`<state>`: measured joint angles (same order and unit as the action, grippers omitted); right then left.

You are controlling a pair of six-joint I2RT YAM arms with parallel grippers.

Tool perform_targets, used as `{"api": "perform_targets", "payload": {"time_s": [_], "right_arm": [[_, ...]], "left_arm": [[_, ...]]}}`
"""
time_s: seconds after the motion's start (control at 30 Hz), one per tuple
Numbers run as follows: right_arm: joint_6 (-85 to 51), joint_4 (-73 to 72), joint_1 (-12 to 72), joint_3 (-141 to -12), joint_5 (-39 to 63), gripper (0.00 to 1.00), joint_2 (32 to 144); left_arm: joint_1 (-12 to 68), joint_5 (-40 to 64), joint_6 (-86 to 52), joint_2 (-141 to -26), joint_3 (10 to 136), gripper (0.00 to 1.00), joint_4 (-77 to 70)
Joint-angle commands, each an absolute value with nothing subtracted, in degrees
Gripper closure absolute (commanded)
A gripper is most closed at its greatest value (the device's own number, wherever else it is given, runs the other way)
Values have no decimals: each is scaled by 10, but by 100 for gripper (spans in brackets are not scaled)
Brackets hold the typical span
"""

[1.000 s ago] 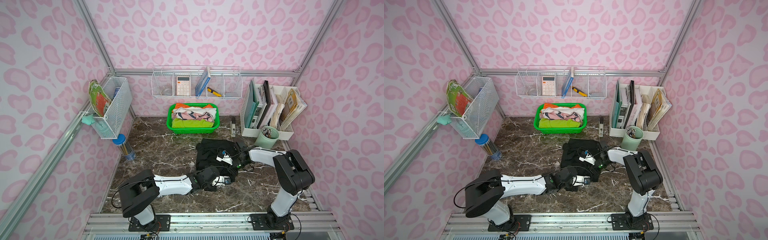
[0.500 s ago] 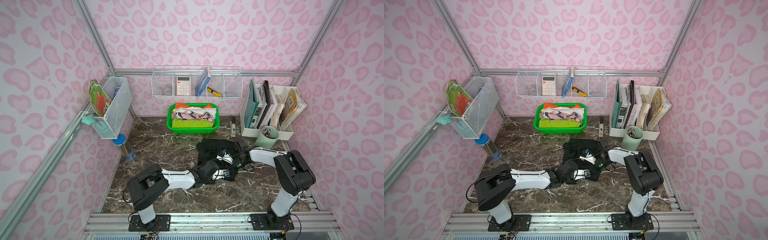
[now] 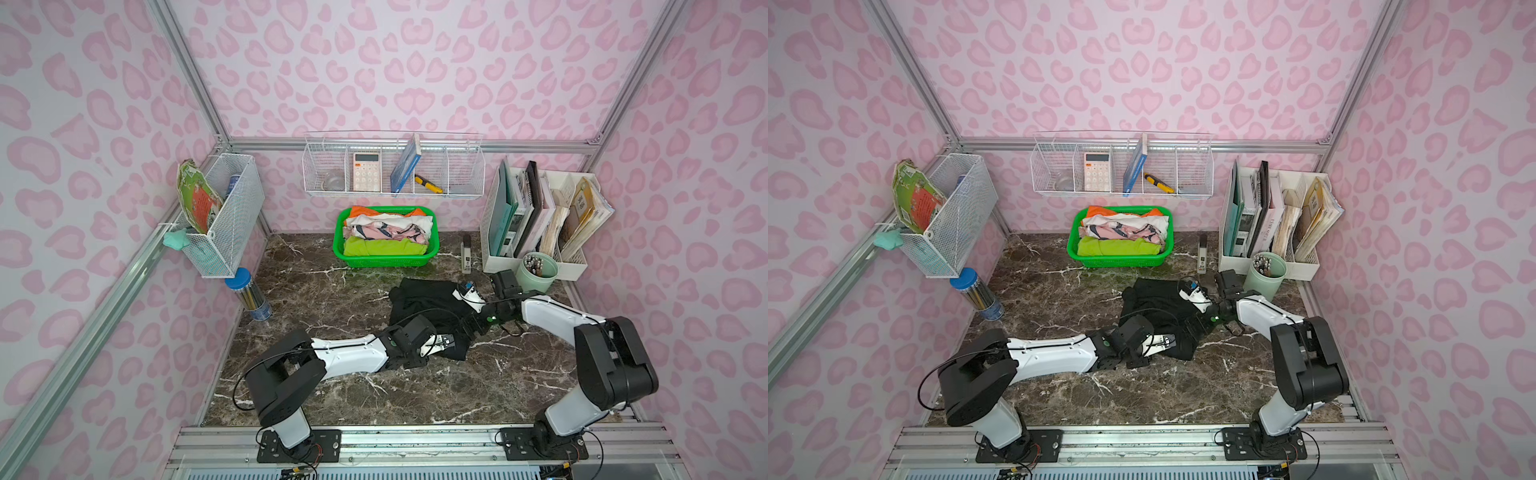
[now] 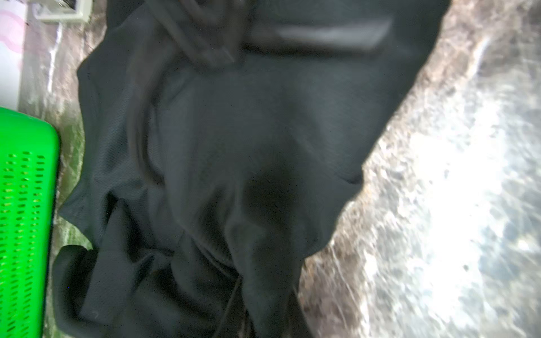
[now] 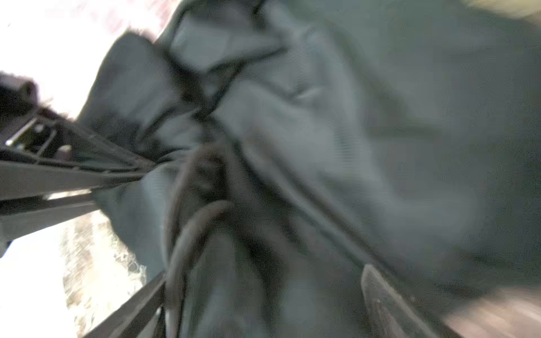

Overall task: Roll up the shorts
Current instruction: Roll the shorts at the center of the board.

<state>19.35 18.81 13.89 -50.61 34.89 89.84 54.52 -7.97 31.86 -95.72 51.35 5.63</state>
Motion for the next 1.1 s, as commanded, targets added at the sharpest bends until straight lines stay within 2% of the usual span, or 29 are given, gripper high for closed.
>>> {"api": "perform_targets", "payload": {"time_s": [0.0,0.13,0.27,0.5,0.6,0.73,0.93,1.07], "right_arm": [[143,123,118,-490,292,0,849],[145,60,114,-435,220,0,760],[160,-3,128,-368,192,0,681],[330,-28,259,-304,144,0,571],[373,-45,288,-284,138,1,543],[432,-22,325,-283,167,1,530],[481,12,423,-270,119,1,545],[484,9,456,-267,105,1,592]], "left_arm": [[538,-36,296,-952,534,100,147],[521,26,275,-957,585,100,239],[501,100,256,-981,648,100,351],[455,207,246,-1035,728,100,476],[431,242,240,-1081,783,100,544],[407,294,244,-1129,843,100,592],[370,354,259,-1202,899,100,646],[350,377,270,-1259,932,100,681]]}}
